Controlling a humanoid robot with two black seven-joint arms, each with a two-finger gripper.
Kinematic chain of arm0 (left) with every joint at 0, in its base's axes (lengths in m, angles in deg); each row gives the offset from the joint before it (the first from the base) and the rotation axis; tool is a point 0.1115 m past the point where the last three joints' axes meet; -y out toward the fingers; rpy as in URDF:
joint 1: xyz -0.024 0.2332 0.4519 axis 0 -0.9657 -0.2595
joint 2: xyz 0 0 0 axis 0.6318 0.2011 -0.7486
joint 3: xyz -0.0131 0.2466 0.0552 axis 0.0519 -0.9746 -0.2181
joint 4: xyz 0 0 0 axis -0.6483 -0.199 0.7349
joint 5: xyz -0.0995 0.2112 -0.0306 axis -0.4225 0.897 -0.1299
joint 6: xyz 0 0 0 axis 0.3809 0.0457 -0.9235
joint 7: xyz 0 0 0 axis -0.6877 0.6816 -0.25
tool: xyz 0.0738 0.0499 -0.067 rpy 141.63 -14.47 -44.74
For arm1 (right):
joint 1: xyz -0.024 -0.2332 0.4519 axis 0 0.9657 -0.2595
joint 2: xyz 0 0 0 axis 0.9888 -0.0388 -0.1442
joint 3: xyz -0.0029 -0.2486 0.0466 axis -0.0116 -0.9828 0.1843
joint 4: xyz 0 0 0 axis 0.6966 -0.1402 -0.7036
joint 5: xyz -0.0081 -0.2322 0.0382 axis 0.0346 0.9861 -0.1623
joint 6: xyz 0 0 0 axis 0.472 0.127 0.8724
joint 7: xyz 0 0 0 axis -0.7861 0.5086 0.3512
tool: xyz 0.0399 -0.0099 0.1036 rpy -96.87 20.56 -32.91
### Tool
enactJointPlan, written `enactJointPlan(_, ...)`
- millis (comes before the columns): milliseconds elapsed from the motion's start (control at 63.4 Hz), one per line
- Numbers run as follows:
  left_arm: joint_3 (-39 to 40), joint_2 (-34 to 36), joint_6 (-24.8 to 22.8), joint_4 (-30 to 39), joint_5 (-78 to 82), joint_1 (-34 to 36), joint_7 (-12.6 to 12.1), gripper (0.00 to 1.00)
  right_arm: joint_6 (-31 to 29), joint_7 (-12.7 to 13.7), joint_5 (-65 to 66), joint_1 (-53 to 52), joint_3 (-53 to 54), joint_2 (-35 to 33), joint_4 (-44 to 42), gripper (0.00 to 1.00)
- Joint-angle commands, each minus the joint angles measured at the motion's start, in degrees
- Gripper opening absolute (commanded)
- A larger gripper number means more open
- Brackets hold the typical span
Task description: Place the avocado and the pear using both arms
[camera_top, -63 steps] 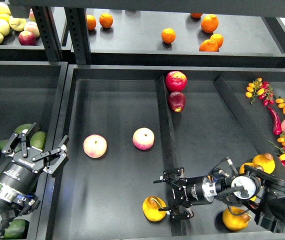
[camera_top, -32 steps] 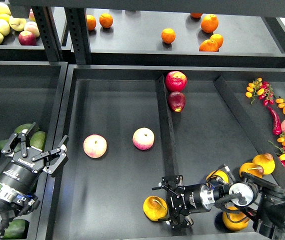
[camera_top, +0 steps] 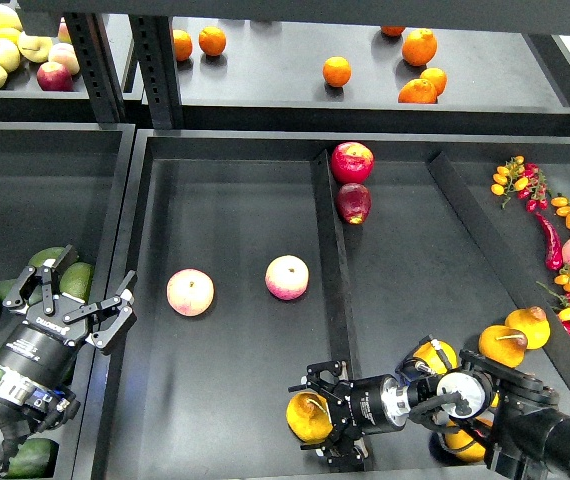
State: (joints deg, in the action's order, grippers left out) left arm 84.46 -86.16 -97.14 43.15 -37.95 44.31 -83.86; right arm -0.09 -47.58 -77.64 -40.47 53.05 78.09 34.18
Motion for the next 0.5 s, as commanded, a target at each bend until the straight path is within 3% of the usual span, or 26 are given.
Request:
enactJointPlan(0, 0.0, 0.0, 0.0, 0.0, 0.0, 0.0, 0.0, 0.99, 0.1, 0.0, 0.0, 0.0, 0.0, 0.0, -0.4, 0.81)
enactJointPlan(315, 0.0, 0.0, 0.0, 0.0, 0.0, 0.0, 0.0, 0.99, 0.1, 0.0, 0.0, -0.1, 0.0, -0.7, -0.8, 0.81)
enactJointPlan(489, 0.0, 0.0, 0.0, 0.0, 0.0, 0.0, 0.0, 0.99, 0.5, 0.0, 0.0, -0.1, 0.2, -0.3, -1.6, 0.73)
